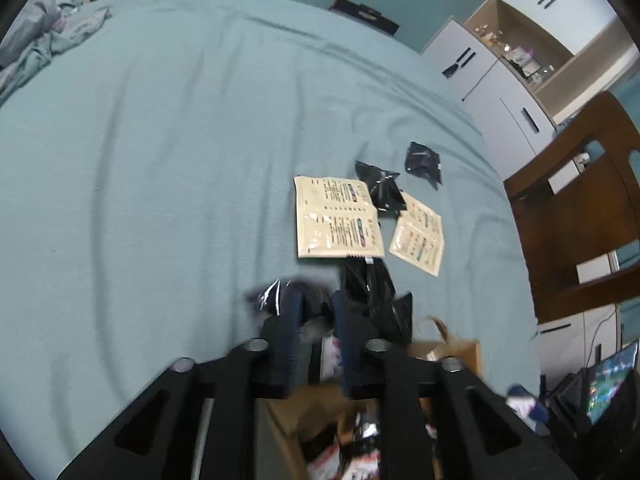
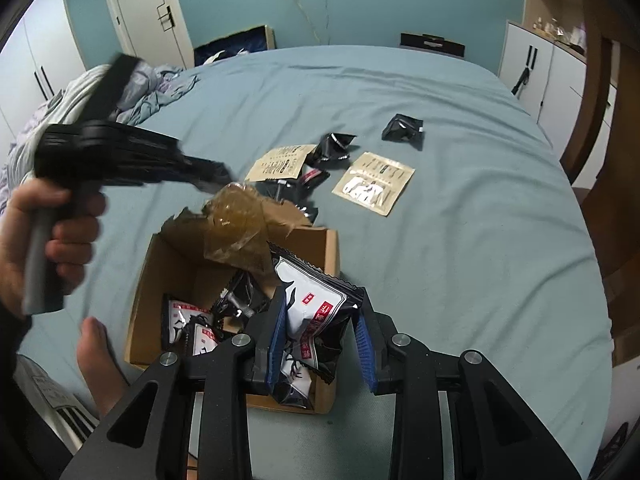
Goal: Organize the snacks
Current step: 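Carry the held packets over the box with both tools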
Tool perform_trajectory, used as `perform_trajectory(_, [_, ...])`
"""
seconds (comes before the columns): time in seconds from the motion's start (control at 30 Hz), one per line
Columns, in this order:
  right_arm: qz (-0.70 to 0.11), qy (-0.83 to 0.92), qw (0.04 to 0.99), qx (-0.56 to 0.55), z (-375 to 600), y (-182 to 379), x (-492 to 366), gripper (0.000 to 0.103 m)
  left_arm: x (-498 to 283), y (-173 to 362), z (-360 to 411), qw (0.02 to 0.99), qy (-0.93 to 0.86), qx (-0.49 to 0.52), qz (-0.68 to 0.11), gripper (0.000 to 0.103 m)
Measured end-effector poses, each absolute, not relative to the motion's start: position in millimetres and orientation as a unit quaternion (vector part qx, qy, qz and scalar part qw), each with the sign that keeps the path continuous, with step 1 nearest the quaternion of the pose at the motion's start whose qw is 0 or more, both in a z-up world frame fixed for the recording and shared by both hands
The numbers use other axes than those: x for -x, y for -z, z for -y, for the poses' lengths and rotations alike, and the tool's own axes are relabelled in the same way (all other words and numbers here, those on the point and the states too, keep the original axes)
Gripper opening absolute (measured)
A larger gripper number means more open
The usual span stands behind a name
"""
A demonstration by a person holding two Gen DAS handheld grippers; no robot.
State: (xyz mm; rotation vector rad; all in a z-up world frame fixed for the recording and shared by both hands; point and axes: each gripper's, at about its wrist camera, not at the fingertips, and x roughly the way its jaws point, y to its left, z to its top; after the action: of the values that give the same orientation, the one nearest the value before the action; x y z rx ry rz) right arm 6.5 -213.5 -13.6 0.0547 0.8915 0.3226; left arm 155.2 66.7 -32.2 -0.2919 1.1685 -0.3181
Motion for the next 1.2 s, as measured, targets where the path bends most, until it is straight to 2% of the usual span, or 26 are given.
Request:
perform_trajectory(0.23, [-0.431,-0.138,0.891,-0.038,219,9,-6,0.029,-114,9,-76,0.817,0.171,0.147,-0.531,0.012])
perform_trajectory(0.43, [-0.424,-0.139,0.894,-0.045,220,8,0,0.029,-74,-17,-78,0.832,0.201,0.16,-0.491,0.005])
perform_trajectory(0.7, [-0.425,-0.154,0.891,-0.041,216,5,4,0.029,-27,-26,-45,0.83,0.266,0.099,-0.479,0.005])
perform_trajectory(0.9, [-0.431,-0.152,0.889,-0.04,215,6,3,0.029,-12,-8,-1,0.829,0.267,-0.012,-0.492,0.007])
perform_trajectory(0.93, [-0.432,-0.152,0.888,-0.04,214,7,2,0.029,-10,-5,4,0.83,0.261,-0.03,-0.492,0.014])
perform_trajectory(0.97, [-0.435,-0.151,0.887,-0.038,213,8,1,0.029,-10,0,10,0.831,0.251,-0.051,-0.494,0.032])
perform_trajectory(1.0, [-0.438,-0.151,0.886,-0.037,212,9,0,0.029,-10,3,13,0.833,0.244,-0.062,-0.493,0.045])
perform_trajectory(1.03, [-0.44,-0.151,0.885,-0.036,211,10,-1,0.029,-9,4,12,0.836,0.238,-0.069,-0.49,0.068])
perform_trajectory(1.07, [-0.441,-0.152,0.884,-0.034,210,10,-1,0.029,-9,5,13,0.84,0.228,-0.076,-0.486,0.074])
perform_trajectory(1.2, [-0.442,-0.158,0.882,-0.026,206,11,-1,0.029,-9,7,12,0.848,0.201,-0.101,-0.479,0.077])
